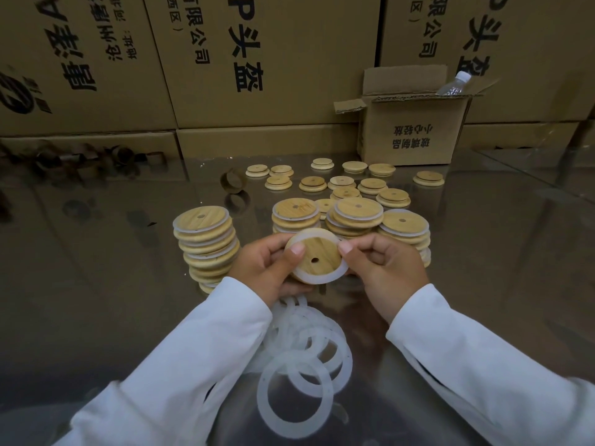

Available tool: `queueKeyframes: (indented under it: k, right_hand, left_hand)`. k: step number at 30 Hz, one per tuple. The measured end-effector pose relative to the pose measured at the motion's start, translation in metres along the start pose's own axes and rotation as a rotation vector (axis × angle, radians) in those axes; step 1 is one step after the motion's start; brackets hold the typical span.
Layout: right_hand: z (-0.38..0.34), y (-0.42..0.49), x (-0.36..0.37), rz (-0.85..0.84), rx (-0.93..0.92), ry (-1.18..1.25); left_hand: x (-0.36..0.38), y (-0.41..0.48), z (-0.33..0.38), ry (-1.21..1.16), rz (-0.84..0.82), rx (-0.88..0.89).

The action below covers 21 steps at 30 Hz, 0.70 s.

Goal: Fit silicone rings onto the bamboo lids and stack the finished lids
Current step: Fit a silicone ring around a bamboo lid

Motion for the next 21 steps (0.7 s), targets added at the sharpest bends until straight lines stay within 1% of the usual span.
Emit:
queueKeyframes:
  k: [7,11,15,18,21]
  right_hand:
    - [-0.0045,-0.002,0.0034,-0.03,-0.062,-0.014]
    - [0.0009,-0.0023,0.0054,0.009,-0.046,-0.025]
    - [0.0009,-0.0015,0.0004,0.071,-0.048,-0.04]
    - [0.0014,-0.0001,-0.0035,0.109,-0.035,-0.093]
    - [-0.0036,-0.0038,-0.0021,0.107,-0.106,-0.185]
  left_hand:
    - [-0.0008,0.0001,-0.0021,-0.081,0.032,-0.059]
    - [-0.003,0.0018,0.0031,-0.11,0.09,0.001]
    - [0.0006,0.0011,0.0039,-0.146,0.047,0.008]
    - [0.0011,0.0005,-0.0015,-0.083,-0.002,-0.023]
    - [-0.0018,0.0012,-0.0038,0.038,-0.011,-0.005]
Point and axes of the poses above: each hand's wrist, its own y-axis towards the middle knuckle, its own x-axis out of the palm, z = x × y, the point moved 7 cm from there along y, towards the middle knuckle, and after that the axes turned 15 degrees about x, right-handed, at the moved point
